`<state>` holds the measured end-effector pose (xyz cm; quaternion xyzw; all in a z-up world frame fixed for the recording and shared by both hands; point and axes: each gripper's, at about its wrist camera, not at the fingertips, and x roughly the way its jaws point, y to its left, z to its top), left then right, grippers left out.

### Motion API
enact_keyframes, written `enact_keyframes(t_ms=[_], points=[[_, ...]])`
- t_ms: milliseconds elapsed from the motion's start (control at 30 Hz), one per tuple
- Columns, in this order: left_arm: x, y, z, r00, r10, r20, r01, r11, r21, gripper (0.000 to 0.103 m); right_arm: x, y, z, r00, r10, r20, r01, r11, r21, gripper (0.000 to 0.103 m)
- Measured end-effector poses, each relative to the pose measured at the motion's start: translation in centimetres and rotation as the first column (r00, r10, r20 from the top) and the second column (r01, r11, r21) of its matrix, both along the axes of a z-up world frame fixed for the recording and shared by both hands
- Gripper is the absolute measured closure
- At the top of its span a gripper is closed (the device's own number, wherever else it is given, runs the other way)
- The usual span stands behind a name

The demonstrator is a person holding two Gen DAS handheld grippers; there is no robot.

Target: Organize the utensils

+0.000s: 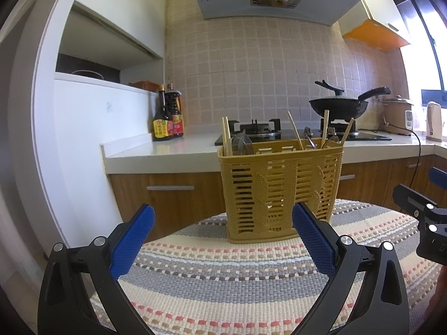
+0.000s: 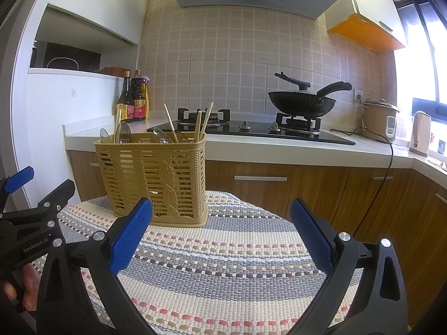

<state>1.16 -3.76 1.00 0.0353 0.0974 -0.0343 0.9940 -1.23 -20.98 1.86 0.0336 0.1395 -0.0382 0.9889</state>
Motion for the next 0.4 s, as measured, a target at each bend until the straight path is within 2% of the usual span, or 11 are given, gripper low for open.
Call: enact_keyframes(t_ms=[133, 400], points=[[-0.16, -0.11, 0.01, 1.000, -0.007, 0.006, 0.007, 1.000, 0.005, 0.007, 0.02, 0.03, 0.01, 1.000, 0.001, 0.000, -0.001, 1.000, -0.004, 0.008], [0.12, 0.48, 0.12, 1.000, -0.017, -0.014, 0.016, 0.999, -0.032, 0.007, 0.04, -0.09, -0.03, 1.000, -0.001, 0.000, 0.001, 1.000, -0.003, 0.008]])
